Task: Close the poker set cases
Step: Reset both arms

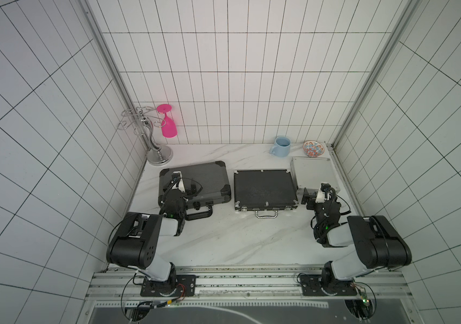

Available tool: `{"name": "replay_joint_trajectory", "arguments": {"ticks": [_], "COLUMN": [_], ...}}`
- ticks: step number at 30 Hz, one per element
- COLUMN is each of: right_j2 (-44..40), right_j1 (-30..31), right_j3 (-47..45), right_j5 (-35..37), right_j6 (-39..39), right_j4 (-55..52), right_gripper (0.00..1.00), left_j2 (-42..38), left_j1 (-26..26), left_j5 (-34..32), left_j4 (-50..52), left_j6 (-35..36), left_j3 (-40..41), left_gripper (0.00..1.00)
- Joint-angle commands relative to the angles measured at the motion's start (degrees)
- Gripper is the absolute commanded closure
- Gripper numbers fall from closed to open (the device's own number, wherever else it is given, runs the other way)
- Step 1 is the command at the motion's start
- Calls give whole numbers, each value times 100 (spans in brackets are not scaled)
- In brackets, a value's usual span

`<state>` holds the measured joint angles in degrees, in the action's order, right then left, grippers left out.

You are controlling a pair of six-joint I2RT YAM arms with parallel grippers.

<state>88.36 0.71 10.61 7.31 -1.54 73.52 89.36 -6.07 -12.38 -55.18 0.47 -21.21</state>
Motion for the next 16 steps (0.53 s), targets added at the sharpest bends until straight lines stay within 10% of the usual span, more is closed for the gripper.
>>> {"name": "replay_joint_trajectory", "arguments": {"ticks": [1,16], "right_j2": [5,-4], "right_j1": [-55,-71], "right_j3": [246,271], "right_j5": [-41,-66], "right_j6": [-22,5], "right_j4": [124,71], "right_gripper": [0,0], "left_j2": [-15,-15], "left_j1": [-8,-4], "left_j5": [-4,-10], "left_j4": [207,205], "left_j6": [111,111], "left_j3": [-33,-35], "left_gripper": [2,2]}}
